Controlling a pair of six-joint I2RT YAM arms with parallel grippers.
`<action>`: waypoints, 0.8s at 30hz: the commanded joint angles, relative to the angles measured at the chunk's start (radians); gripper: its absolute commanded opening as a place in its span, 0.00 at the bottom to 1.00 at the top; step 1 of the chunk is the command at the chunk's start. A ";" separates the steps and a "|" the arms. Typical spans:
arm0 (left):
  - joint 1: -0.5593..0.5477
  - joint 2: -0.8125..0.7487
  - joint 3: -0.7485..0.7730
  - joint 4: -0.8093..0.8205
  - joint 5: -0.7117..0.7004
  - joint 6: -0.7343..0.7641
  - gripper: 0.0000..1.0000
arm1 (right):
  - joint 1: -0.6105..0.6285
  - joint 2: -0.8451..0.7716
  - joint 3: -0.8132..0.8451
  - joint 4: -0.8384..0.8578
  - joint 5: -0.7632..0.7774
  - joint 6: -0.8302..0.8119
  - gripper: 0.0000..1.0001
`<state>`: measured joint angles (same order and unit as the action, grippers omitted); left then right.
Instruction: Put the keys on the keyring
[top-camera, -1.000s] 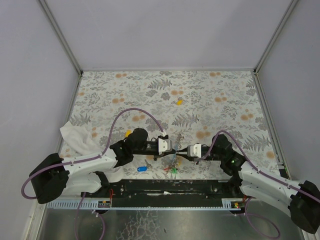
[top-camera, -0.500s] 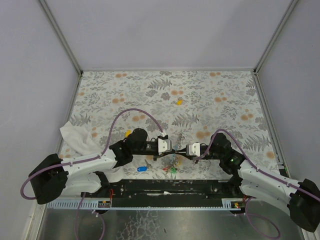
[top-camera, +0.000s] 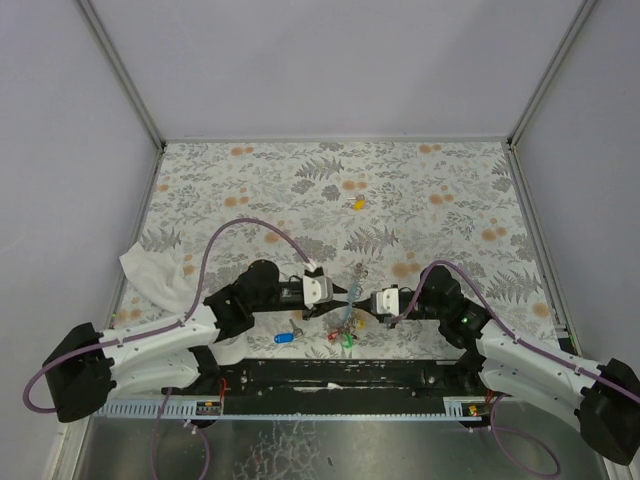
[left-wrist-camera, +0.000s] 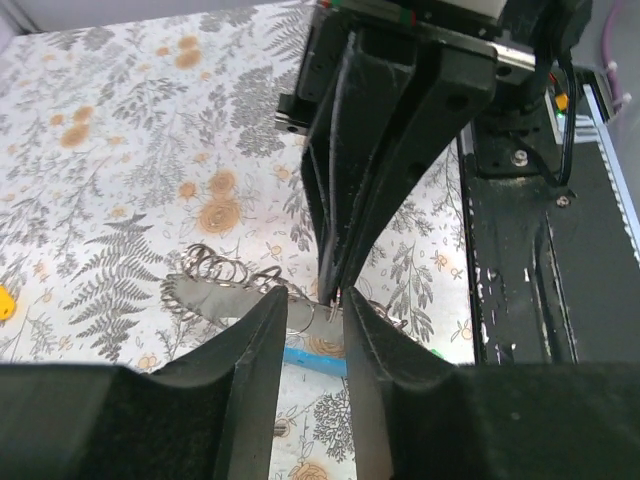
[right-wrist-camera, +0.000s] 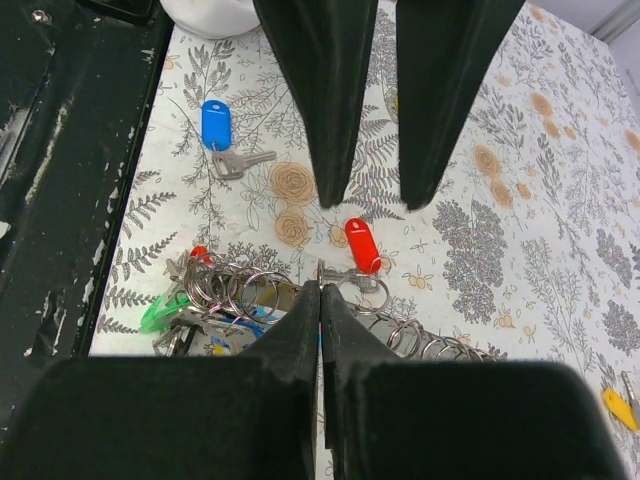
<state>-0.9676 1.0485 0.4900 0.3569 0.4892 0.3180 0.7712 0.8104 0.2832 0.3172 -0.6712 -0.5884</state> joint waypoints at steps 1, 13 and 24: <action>-0.001 -0.077 -0.057 0.059 -0.106 -0.051 0.30 | -0.003 -0.016 0.054 0.000 -0.012 -0.067 0.00; 0.136 -0.082 -0.144 0.062 -0.261 -0.373 0.37 | -0.105 0.010 0.051 0.076 -0.210 -0.102 0.00; 0.158 0.082 -0.070 -0.078 -0.322 -0.518 0.41 | -0.121 -0.029 0.037 0.051 -0.220 -0.089 0.00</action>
<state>-0.8207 1.0832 0.3607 0.3450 0.2142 -0.1265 0.6586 0.8131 0.2855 0.3103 -0.8631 -0.6739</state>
